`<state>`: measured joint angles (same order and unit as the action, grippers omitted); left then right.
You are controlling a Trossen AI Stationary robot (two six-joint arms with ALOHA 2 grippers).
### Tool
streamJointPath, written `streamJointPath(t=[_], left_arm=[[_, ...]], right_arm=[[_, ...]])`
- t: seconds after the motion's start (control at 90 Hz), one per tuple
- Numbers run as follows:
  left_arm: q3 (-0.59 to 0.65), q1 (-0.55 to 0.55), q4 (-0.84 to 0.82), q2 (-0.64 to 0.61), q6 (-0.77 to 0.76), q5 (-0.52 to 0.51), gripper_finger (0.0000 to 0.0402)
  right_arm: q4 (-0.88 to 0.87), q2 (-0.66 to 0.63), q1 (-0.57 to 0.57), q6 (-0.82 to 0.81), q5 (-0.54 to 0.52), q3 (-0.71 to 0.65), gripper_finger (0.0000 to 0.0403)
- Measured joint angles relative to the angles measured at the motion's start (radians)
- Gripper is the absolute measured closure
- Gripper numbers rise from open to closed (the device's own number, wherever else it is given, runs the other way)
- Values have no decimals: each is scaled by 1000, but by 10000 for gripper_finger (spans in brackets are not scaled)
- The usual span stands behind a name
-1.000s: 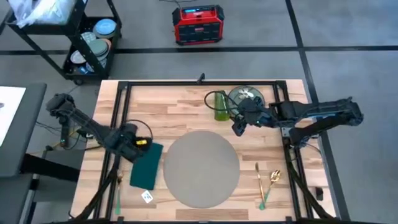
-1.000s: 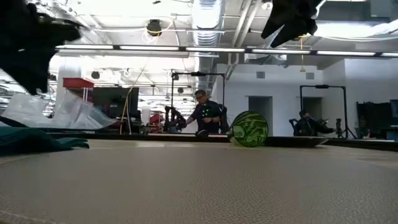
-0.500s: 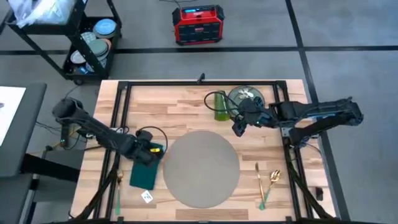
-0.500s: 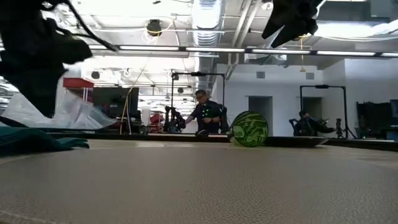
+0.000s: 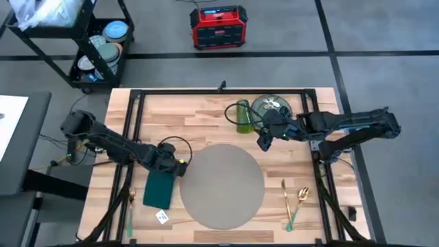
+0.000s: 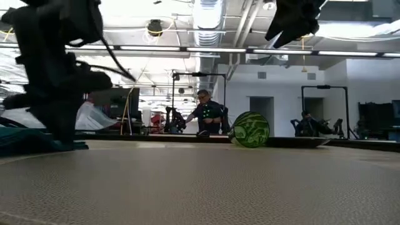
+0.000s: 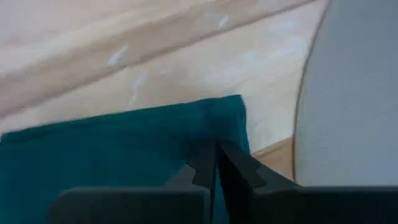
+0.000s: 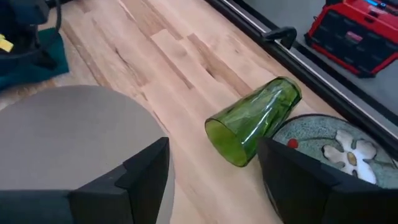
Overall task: Set table place
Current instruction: Put the green table napkin to the left of the gray tablemat
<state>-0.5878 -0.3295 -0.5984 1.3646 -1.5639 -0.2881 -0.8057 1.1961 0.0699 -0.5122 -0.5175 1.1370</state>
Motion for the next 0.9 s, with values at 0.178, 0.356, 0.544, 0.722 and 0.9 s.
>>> streamJointPath(t=[0.178,0.356,0.544,0.722,0.9], left_arm=[[51,17,70,-3,-23,-4,401],[43,119,86,0,34,-32,401],[43,205,110,1,86,-31,401],[46,219,114,-32,119,-40,401],[17,220,31,-157,87,-58,401]], right_arm=[[-13,0,-1,25,0,0,169],[-14,0,-22,27,1,0,169],[-21,0,-33,26,22,0,169],[-45,0,-32,23,30,0,168],[-57,0,-32,23,50,0,168]])
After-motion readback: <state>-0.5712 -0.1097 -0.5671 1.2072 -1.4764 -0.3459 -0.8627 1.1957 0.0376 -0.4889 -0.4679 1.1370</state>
